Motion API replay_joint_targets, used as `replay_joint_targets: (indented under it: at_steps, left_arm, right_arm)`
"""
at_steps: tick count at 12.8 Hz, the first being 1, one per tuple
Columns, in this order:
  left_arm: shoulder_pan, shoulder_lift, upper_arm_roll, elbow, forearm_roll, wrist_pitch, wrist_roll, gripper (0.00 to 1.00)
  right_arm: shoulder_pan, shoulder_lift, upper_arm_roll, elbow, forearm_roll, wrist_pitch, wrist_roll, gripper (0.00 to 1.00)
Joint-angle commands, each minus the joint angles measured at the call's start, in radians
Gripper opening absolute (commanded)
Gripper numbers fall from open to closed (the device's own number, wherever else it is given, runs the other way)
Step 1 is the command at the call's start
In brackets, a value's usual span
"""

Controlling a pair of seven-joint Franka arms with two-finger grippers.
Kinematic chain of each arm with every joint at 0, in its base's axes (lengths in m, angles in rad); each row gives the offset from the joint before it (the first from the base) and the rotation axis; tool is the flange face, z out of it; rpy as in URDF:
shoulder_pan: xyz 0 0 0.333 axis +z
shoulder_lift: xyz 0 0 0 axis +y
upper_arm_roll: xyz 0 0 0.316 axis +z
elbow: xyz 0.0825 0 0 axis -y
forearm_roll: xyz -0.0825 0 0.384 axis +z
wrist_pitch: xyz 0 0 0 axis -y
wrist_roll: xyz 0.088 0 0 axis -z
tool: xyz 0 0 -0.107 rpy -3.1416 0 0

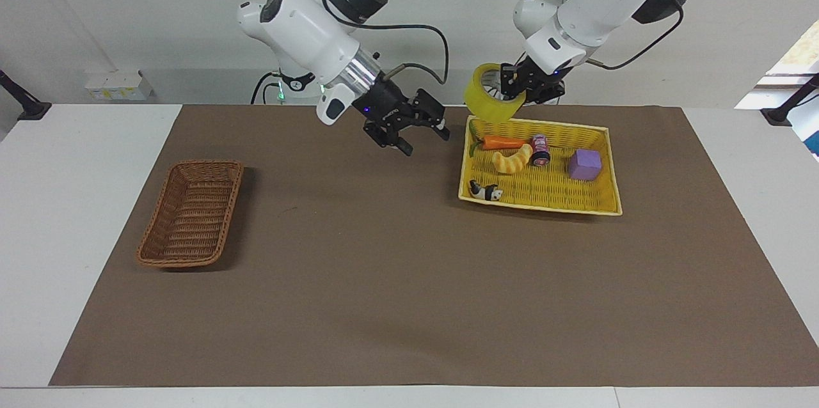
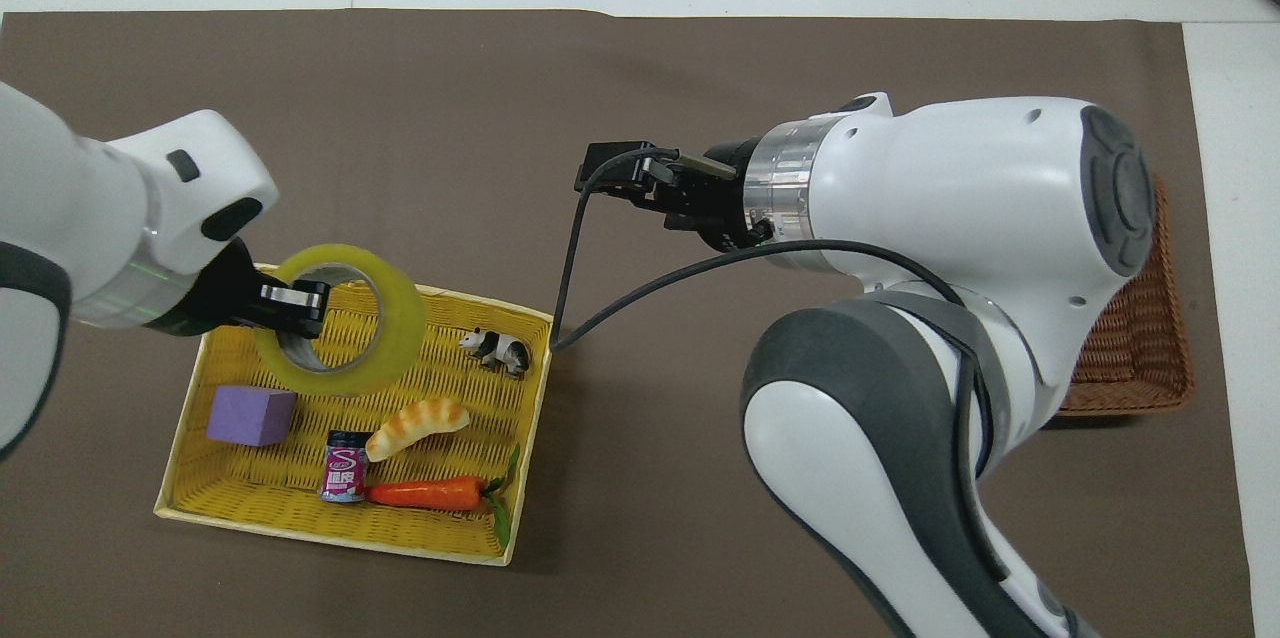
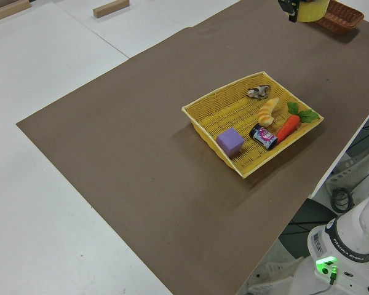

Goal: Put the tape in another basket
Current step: 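Carry the tape toward center with the left gripper while the right gripper approaches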

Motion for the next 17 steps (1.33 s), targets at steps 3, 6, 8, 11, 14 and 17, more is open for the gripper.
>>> replay_joint_targets:
  at_steps: [3,6,8,11,14,17]
  left_arm:
    - [-0.01,-0.037,0.0,-0.048,-0.101,0.077,-0.029,0.0]
    - [-0.01,-0.046,0.0,-0.057,-0.107,0.083,-0.031,0.0]
    - [-0.01,-0.046,0.0,-0.059,-0.107,0.083,-0.031,0.0]
    - [-0.01,-0.046,0.0,-0.059,-0.107,0.083,-0.031,0.0]
    - [-0.025,-0.046,-0.003,-0.059,-0.107,0.102,-0.035,0.0]
    - [-0.036,-0.046,-0.014,-0.059,-0.107,0.128,-0.058,0.0]
  right_arm:
    - [-0.049,-0.139,0.006,-0.085,0.082,-0.116,-0.079,1.0]
    - [-0.009,-0.161,0.007,-0.116,0.085,-0.1,-0.105,1.0]
    - [0.014,-0.164,0.007,-0.118,0.085,-0.095,-0.095,1.0]
    - [0.031,-0.164,0.009,-0.118,0.101,-0.081,-0.092,1.0]
    - [0.069,-0.166,0.009,-0.118,0.118,-0.038,-0.079,1.0]
    - [0.074,-0.178,0.01,-0.128,0.116,-0.04,-0.07,1.0]
